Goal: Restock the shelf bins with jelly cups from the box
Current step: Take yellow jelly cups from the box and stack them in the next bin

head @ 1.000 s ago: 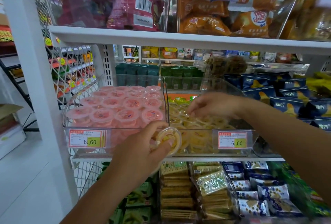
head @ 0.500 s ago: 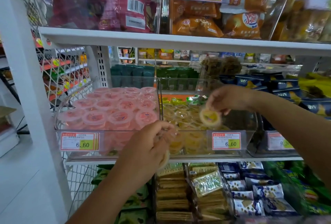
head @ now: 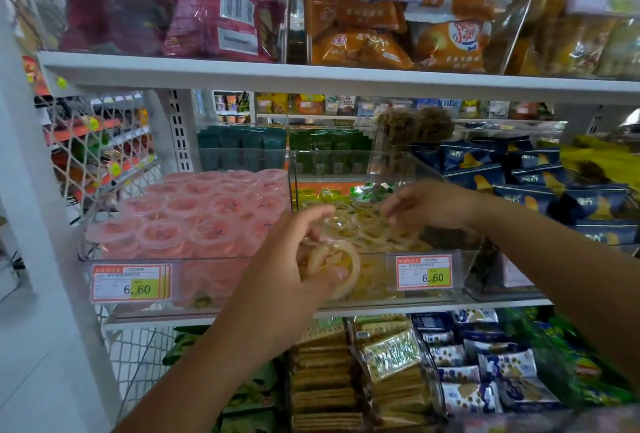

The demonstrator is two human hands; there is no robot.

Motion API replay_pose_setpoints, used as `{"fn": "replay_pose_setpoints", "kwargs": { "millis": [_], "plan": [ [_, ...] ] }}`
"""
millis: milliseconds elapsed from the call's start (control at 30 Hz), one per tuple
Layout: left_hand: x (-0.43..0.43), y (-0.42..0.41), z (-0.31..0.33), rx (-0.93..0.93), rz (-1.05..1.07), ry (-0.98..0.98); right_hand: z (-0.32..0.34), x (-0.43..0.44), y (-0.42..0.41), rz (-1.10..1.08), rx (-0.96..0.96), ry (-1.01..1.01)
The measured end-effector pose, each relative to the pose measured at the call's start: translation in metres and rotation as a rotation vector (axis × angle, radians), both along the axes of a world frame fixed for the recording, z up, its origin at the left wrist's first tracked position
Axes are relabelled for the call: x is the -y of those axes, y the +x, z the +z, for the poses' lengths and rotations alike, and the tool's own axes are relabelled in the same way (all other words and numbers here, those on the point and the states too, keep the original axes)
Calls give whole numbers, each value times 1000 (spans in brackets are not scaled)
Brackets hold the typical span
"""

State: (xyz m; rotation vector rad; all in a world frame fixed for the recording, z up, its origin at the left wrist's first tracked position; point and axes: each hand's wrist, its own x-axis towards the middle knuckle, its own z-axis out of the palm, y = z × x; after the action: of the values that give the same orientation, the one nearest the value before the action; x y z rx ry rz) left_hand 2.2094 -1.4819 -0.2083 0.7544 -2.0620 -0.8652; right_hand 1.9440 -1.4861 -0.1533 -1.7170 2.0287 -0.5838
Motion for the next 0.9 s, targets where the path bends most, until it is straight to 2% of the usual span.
{"fn": "replay_pose_setpoints", "kwargs": {
  "millis": [33,100,133,167,267,367,433,500,567,667,733,800,900],
  "plan": [
    [2,-6,3,-22,2,-10,10,-6,5,51,100,-26],
    [8,-20,9,-41,2,-31,27,-17,17,187,417,55],
    [11,-27,12,-46,-2,-33,32,-22,23,245,493,95],
    [13,-34,13,-52,-10,-34,34,-26,28,280,478,94],
    [20,-51,13,-52,-26,-45,28,-26,34,221,293,-59],
    [20,-59,10,-35,-33,-79,30,-23,24,177,263,-64],
    [18,-55,8,115,-8,-254,35,-18,8,119,117,-63],
    [16,-46,2,317,24,-452,40,-11,-10,56,-158,-43],
    [18,-38,-9,507,29,-539,37,-2,-23,33,-381,65],
    [24,-37,-22,710,40,-628,19,11,-28,52,-534,266],
    [27,-37,-27,724,44,-642,5,18,-25,77,-598,351],
    [30,-36,-30,718,36,-650,-6,21,-25,66,-576,410],
    [30,-34,-32,658,9,-631,-7,16,-23,60,-643,393]
  ]
}}
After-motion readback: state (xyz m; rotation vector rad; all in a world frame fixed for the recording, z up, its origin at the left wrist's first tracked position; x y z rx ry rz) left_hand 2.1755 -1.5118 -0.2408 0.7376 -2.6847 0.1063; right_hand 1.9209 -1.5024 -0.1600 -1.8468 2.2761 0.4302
